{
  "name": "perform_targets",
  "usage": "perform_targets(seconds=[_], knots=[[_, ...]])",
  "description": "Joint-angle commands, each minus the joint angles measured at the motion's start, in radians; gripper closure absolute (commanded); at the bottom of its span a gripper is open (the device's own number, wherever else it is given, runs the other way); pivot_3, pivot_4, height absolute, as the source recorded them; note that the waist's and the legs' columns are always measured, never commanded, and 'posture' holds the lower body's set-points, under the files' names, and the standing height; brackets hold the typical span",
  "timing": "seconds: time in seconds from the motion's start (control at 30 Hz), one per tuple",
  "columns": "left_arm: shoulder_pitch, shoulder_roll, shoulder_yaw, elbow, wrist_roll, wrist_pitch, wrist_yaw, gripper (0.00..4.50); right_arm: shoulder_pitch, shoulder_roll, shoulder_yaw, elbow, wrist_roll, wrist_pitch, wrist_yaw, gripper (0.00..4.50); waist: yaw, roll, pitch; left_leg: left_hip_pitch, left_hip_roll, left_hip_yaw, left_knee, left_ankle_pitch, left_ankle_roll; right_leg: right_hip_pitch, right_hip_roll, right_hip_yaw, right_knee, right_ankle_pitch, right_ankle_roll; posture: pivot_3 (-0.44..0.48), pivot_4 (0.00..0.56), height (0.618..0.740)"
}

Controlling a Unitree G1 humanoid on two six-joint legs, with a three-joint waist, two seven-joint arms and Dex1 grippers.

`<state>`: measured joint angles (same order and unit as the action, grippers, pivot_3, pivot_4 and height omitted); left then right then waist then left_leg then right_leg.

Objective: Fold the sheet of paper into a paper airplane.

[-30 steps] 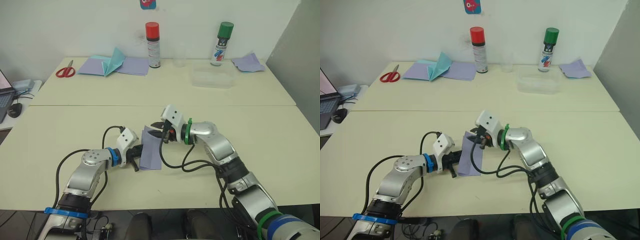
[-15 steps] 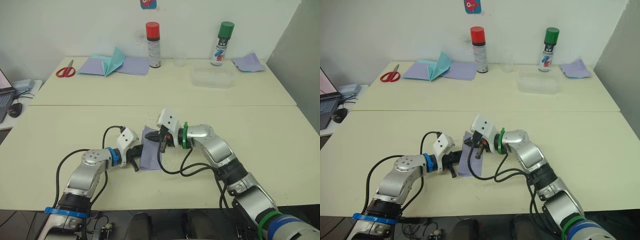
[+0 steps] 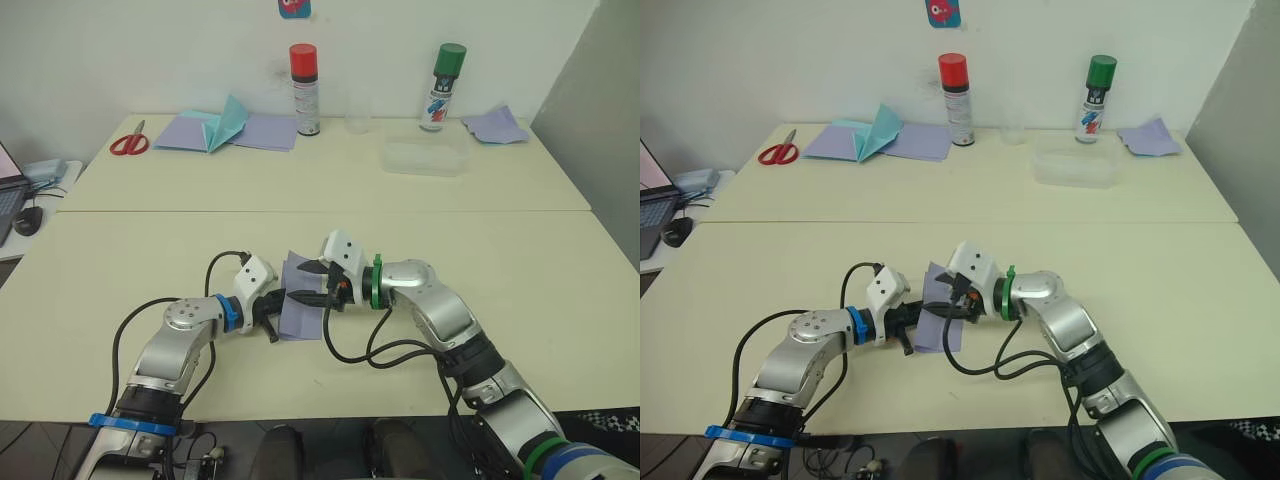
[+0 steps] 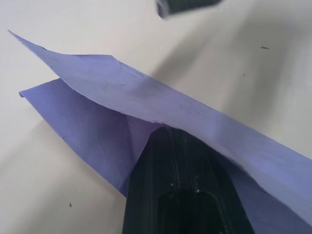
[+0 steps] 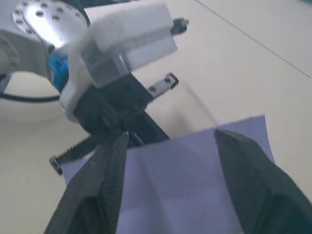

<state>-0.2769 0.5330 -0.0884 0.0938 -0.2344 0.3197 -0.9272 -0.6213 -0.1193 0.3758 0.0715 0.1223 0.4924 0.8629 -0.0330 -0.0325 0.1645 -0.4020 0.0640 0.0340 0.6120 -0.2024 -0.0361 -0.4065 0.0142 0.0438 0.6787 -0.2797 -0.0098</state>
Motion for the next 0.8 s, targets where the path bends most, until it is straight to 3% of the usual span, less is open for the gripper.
perform_targets(seconds=[0.03,0.4,0.63,0.8], knots=[[0.001,-0.006,-0.004,0.013,-0.007,0.030,0.001,4.50,-0.020,0.005,-0.020,-0.025,0.010,0.009,-0.027,1.75,0.000,0.000,0.000,0.000,0.000,0.000,0.000,0.000,0.000,0.000,0.000,0.000,0.000,0.000,0.000,0.000,0.150,0.740],[-0.042,0.034,0.008,-0.079,-0.046,0.091,-0.037,4.50,0.005,-0.079,-0.053,-0.079,0.044,0.043,-0.024,1.75,0.000,-0.005,0.005,-0.002,0.000,0.000,0.000,0.000,0.000,-0.002,0.000,0.000,0.000,0.000,0.000,0.000,0.150,0.740],[-0.066,0.050,0.007,-0.149,-0.065,0.165,-0.039,4.50,0.037,-0.132,-0.078,-0.149,0.066,0.085,-0.026,1.75,0.001,-0.005,0.005,-0.016,-0.001,0.000,0.001,0.000,0.000,-0.014,0.002,-0.001,0.001,0.000,0.000,0.000,0.150,0.740],[-0.073,0.043,0.000,-0.178,-0.074,0.189,-0.037,4.50,0.051,-0.145,-0.085,-0.177,0.080,0.110,-0.044,1.75,0.001,-0.005,0.005,-0.016,-0.001,0.000,0.001,0.000,0.000,-0.014,0.002,-0.001,0.000,0.000,0.000,0.000,0.150,0.740]])
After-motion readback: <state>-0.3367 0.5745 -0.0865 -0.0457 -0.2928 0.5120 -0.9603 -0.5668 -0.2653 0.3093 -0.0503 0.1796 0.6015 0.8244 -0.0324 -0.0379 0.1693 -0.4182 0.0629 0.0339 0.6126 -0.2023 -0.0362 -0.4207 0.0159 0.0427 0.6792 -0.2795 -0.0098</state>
